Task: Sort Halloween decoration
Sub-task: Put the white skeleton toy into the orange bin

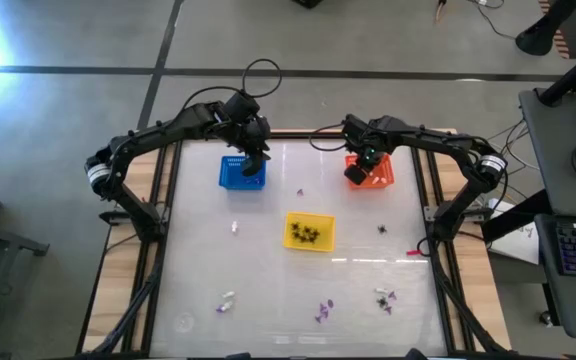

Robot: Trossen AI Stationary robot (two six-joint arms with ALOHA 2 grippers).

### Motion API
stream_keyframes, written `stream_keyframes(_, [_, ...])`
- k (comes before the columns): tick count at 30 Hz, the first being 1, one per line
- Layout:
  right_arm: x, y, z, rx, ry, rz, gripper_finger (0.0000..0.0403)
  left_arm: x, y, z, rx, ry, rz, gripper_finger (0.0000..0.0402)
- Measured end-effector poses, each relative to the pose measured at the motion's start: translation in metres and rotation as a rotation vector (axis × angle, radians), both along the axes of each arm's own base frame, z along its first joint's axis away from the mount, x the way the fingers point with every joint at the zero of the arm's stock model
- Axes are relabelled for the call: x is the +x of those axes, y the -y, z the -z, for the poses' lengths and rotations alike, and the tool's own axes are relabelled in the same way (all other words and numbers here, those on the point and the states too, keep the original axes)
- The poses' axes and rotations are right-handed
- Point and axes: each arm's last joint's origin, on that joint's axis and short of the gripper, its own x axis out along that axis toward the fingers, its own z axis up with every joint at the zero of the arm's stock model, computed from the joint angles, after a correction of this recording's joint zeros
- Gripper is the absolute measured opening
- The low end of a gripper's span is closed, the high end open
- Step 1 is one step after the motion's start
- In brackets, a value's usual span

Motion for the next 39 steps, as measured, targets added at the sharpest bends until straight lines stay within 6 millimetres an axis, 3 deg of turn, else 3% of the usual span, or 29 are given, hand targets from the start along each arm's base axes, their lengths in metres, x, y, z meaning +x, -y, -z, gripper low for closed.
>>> stream_keyframes(16, [0.006, 0.005, 0.000, -0.053, 0.052, -0.012, 0.0013, 0.000, 0.000, 0.000, -0.018, 0.003, -0.022, 0.0128])
stream_keyframes(39, [0.000, -0.001, 0.012, 0.030, 0.027, 0.007, 0.0013, 0.000, 0.000, 0.000, -0.011, 0.004, -0.014, 0.0128])
